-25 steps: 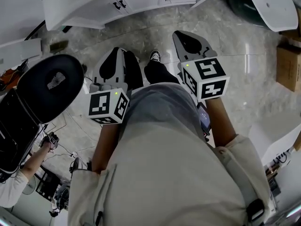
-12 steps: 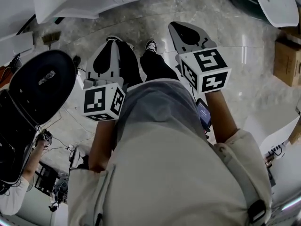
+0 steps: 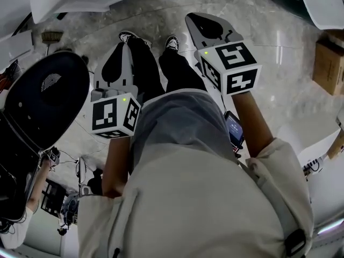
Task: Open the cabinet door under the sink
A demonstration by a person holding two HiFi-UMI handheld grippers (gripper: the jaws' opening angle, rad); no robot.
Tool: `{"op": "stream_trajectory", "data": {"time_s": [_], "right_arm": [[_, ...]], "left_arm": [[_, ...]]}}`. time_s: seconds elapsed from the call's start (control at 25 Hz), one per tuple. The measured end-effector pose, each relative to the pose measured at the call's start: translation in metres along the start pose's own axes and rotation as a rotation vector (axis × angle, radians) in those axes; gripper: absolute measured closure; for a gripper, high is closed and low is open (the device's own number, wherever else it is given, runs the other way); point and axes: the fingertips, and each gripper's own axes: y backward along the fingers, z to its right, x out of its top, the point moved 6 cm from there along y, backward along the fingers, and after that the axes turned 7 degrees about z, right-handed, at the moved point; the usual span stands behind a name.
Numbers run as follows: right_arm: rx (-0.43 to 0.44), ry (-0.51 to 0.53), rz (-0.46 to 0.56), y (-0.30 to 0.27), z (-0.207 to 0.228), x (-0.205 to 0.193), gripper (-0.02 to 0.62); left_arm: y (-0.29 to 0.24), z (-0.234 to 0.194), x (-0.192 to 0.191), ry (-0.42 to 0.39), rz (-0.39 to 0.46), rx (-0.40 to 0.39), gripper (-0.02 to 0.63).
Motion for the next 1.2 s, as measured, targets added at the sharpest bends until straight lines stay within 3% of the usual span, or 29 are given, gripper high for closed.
{"op": "stream_trajectory", "data": {"time_s": [0.52, 0.72, 1.2], "right_arm": [[0.02, -0.023, -0.045, -0.044, -0.007, -0.017, 0.583], [-0.011, -0.047, 0.008, -0.062, -0.004, -0.025, 0.583], [0.0, -0.049, 0.014, -0.129, -0.019, -0.04, 0.583]], "left_arm": [[-0.014, -0.021, -0.01, 0.026, -0.04, 0.008, 0.606], [-0.018, -0.032, -0.018, 0.042, -0.048, 0.015, 0.606], [-0.023, -0.071, -0.028, 0.067, -0.053, 0.044, 0.606]]}}
